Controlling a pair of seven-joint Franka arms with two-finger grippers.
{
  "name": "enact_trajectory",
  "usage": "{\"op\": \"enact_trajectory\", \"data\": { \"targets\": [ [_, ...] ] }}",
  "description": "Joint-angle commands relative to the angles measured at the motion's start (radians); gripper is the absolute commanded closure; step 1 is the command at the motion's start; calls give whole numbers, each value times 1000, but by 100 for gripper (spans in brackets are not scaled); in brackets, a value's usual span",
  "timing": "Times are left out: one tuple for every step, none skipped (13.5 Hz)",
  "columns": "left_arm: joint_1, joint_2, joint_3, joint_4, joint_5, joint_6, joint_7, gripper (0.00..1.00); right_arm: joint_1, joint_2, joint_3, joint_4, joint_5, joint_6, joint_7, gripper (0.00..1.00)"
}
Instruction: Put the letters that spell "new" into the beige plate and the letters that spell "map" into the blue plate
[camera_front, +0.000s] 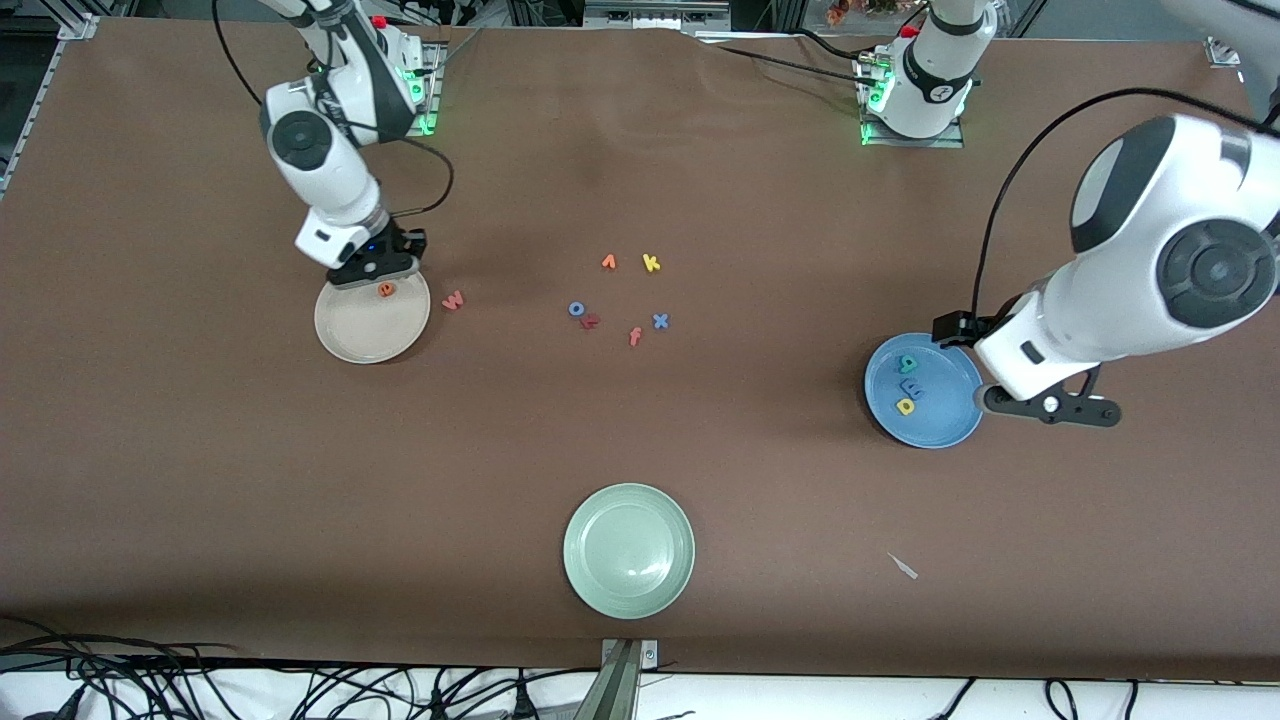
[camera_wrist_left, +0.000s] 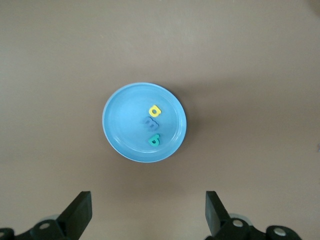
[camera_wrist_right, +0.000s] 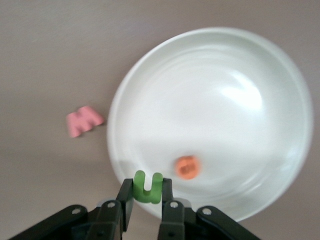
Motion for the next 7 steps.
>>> {"op": "enact_trajectory", "data": {
  "targets": [
    [-30, -126, 78, -5, -20, -2, 6, 0, 3, 17, -11, 29, -19, -21, -10, 72],
    [-91, -186, 183, -16, -84, 0, 6, 0, 1, 22, -11, 34, -18, -18, -3, 49],
    [-156, -224, 307, -30, -160, 1, 11, 0, 1, 28, -11, 46, -18, -18, 1, 34],
    [-181, -263, 380, -74, -237, 24, 12, 0, 3, 30, -11, 61, -18, -20, 7, 33],
    [-197, -309, 419, -143, -280, 73, 43, 0, 3, 37, -10, 77, -18, -20, 16, 30],
    [-239, -364, 484, -233, -294, 96, 87, 0, 6, 45, -10, 88, -19, -20, 17, 30],
    [-307, -416, 576, -301, -311, 119, 135, 0, 7, 54, -8, 94, -18, -20, 18, 30]
  ]
}}
